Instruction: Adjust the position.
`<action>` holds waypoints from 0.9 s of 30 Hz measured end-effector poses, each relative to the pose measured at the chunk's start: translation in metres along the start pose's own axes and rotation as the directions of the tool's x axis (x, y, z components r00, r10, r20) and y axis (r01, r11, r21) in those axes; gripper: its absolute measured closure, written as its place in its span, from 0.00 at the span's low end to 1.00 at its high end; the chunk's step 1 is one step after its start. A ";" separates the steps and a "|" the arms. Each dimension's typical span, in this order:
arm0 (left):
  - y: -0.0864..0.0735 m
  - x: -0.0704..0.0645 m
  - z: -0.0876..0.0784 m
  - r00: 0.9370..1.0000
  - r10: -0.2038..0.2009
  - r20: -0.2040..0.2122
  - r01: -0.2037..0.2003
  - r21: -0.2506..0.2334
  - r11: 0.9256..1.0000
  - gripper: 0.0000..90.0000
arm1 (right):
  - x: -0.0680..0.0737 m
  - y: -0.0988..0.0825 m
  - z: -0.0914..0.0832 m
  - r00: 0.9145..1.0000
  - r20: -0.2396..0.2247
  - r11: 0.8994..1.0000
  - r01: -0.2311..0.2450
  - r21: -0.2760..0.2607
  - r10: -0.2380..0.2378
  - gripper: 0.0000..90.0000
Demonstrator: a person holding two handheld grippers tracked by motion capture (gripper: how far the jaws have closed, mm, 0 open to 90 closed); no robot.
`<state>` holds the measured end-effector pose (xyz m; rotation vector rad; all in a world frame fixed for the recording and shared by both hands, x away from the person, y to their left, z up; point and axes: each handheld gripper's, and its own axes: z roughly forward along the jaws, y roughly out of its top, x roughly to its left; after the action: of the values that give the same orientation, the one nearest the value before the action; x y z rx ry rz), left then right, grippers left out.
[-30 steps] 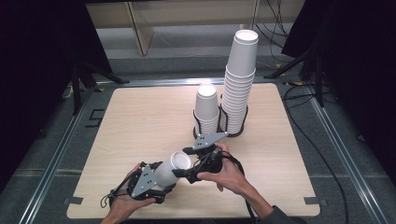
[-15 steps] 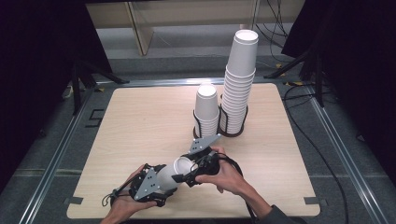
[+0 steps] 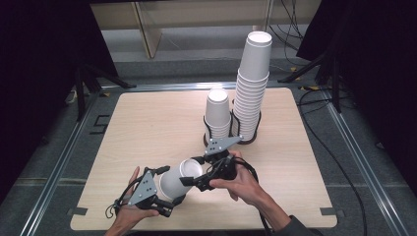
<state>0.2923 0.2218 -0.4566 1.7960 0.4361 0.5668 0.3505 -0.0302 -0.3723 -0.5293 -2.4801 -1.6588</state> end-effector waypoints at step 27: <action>0.000 0.001 0.005 0.997 0.057 0.043 -0.066 0.271 0.960 0.17 | 0.012 0.007 -0.010 0.946 0.154 0.938 0.244 0.245 -0.286 0.21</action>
<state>0.2960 0.2180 -0.4577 2.0858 0.4523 0.5373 0.3406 -0.0340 -0.3583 -0.3492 -2.9440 -1.4377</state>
